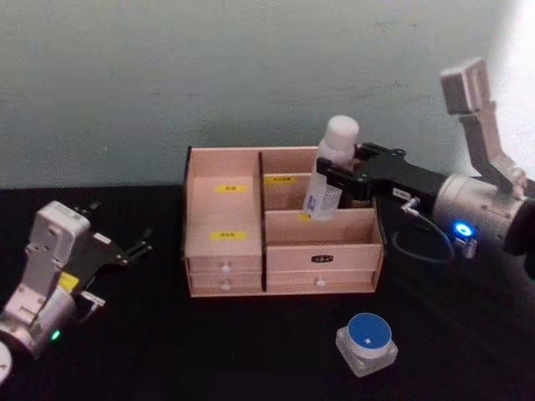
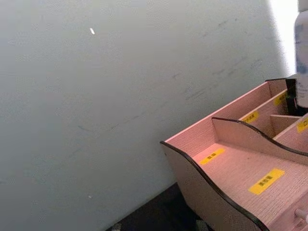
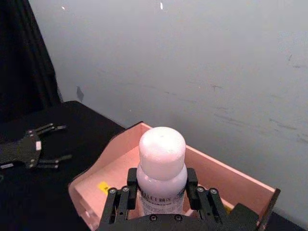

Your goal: Pick up the facial cleanser and watermelon frost from the table and place them into the tiered storage box.

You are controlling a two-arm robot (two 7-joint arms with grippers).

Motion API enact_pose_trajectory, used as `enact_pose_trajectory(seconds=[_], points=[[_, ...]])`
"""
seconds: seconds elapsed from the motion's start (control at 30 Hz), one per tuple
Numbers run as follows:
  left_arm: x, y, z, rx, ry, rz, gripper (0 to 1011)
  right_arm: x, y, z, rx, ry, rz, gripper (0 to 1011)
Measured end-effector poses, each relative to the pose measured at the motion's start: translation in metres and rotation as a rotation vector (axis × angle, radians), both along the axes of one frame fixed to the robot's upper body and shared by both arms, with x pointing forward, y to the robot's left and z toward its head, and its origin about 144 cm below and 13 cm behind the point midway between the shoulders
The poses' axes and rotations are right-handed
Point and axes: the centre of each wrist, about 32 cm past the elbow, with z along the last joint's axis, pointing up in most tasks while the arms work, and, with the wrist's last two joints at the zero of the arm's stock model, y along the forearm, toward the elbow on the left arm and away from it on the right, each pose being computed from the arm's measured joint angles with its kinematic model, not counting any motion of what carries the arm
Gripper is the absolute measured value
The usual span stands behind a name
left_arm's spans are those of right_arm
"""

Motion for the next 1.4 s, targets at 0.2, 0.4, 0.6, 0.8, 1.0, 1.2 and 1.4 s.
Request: enact_pose_trajectory(seconds=[0.2, 0.4, 0.6, 0.8, 1.0, 1.2, 1.4], points=[[0.000, 0.000, 0.000, 0.000, 0.000, 0.000, 1001, 0.014, 0.008, -0.001, -0.006, 0.019, -0.005, 599], [0.000, 0.000, 0.000, 0.000, 0.000, 0.000, 1001, 0.026, 0.014, -0.001, -0.004, 0.029, -0.006, 599], [0.000, 0.000, 0.000, 0.000, 0.000, 0.000, 1001, 0.035, 0.021, 0.000, -0.014, 0.027, -0.005, 599], [0.000, 0.000, 0.000, 0.000, 0.000, 0.000, 1002, 0.044, 0.028, -0.001, -0.027, 0.021, -0.008, 599], [0.000, 0.000, 0.000, 0.000, 0.000, 0.000, 1001, 0.050, 0.031, -0.002, -0.038, 0.020, -0.015, 599], [0.000, 0.000, 0.000, 0.000, 0.000, 0.000, 1001, 0.052, 0.033, -0.004, -0.041, 0.023, -0.017, 599], [0.000, 0.000, 0.000, 0.000, 0.000, 0.000, 1001, 0.053, 0.034, -0.005, -0.043, 0.025, -0.018, 599]])
